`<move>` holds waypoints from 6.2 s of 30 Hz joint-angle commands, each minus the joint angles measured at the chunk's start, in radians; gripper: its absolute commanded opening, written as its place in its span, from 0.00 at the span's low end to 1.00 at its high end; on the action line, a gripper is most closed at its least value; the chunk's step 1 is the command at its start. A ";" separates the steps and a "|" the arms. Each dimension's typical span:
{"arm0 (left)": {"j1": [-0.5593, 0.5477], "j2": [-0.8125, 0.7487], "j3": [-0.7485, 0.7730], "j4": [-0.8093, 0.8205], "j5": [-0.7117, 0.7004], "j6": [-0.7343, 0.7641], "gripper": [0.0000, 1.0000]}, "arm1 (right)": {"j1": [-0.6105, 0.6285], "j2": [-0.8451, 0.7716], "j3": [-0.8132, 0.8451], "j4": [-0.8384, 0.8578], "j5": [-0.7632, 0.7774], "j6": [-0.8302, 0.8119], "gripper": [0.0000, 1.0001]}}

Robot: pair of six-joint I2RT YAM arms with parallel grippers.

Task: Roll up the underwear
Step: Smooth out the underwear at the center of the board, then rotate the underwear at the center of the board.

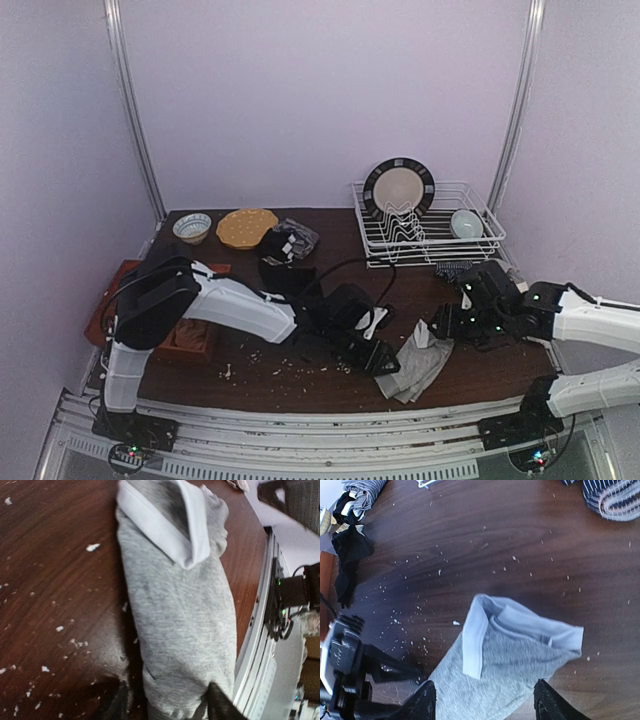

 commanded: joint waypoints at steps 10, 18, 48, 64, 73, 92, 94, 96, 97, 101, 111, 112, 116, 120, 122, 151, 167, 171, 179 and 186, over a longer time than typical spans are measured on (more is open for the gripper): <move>-0.007 0.053 0.012 0.014 0.117 0.007 0.03 | 0.007 0.376 0.207 -0.079 0.074 -0.257 0.62; -0.007 0.019 -0.029 -0.027 0.073 0.038 0.00 | 0.005 0.478 0.296 -0.131 0.170 -0.271 0.07; -0.080 -0.116 -0.052 -0.301 -0.252 0.097 0.00 | 0.034 0.458 0.346 -0.021 -0.115 -0.179 0.39; -0.150 -0.342 -0.169 -0.327 -0.336 0.088 0.66 | -0.047 0.367 0.136 0.083 -0.169 -0.177 0.25; -0.150 -0.574 -0.356 -0.349 -0.558 0.015 0.95 | 0.162 0.242 0.278 -0.111 -0.054 -0.205 0.45; -0.144 -0.562 -0.402 -0.310 -0.569 0.002 0.90 | -0.125 0.296 -0.032 0.250 -0.266 0.089 0.53; -0.144 -0.577 -0.425 -0.297 -0.566 -0.011 0.89 | -0.136 0.351 0.001 0.263 -0.305 0.054 0.51; -0.144 -0.587 -0.442 -0.288 -0.565 -0.017 0.89 | -0.137 0.400 0.029 0.290 -0.346 0.012 0.49; -0.144 -0.590 -0.448 -0.287 -0.566 -0.020 0.88 | -0.137 0.427 0.043 0.313 -0.379 -0.006 0.49; -0.144 -0.595 -0.468 -0.280 -0.572 -0.026 0.88 | -0.137 0.545 0.127 0.378 -0.512 -0.065 0.48; -0.143 -0.586 -0.462 -0.282 -0.608 -0.033 0.88 | -0.048 0.364 0.218 0.088 -0.251 -0.159 0.59; -0.143 -0.583 -0.457 -0.282 -0.614 -0.031 0.88 | -0.022 0.337 0.213 0.056 -0.220 -0.156 0.59; -0.142 -0.573 -0.444 -0.282 -0.633 -0.032 0.88 | 0.126 0.268 0.160 0.042 -0.216 -0.043 0.58; -0.142 -0.550 -0.440 -0.281 -0.628 -0.049 0.87 | 0.204 0.274 0.103 0.119 -0.302 0.117 0.54; -0.142 -0.541 -0.440 -0.279 -0.618 -0.059 0.87 | 0.233 0.259 0.074 0.171 -0.320 0.180 0.53; -0.142 -0.502 -0.470 -0.233 -0.584 -0.073 0.84 | 0.344 0.246 0.004 0.247 -0.308 0.344 0.00; -0.141 -0.453 -0.430 -0.229 -0.569 -0.057 0.83 | 0.340 0.127 -0.146 0.133 -0.203 0.277 0.00; -0.141 -0.441 -0.412 -0.233 -0.560 -0.049 0.83 | 0.314 0.125 -0.203 0.158 -0.200 0.256 0.00; -0.141 -0.430 -0.407 -0.235 -0.551 -0.055 0.82 | 0.316 0.052 -0.121 -0.002 -0.126 0.154 0.30; -0.141 -0.434 -0.416 -0.236 -0.557 -0.061 0.81 | 0.377 -0.007 0.037 -0.235 -0.036 -0.020 0.52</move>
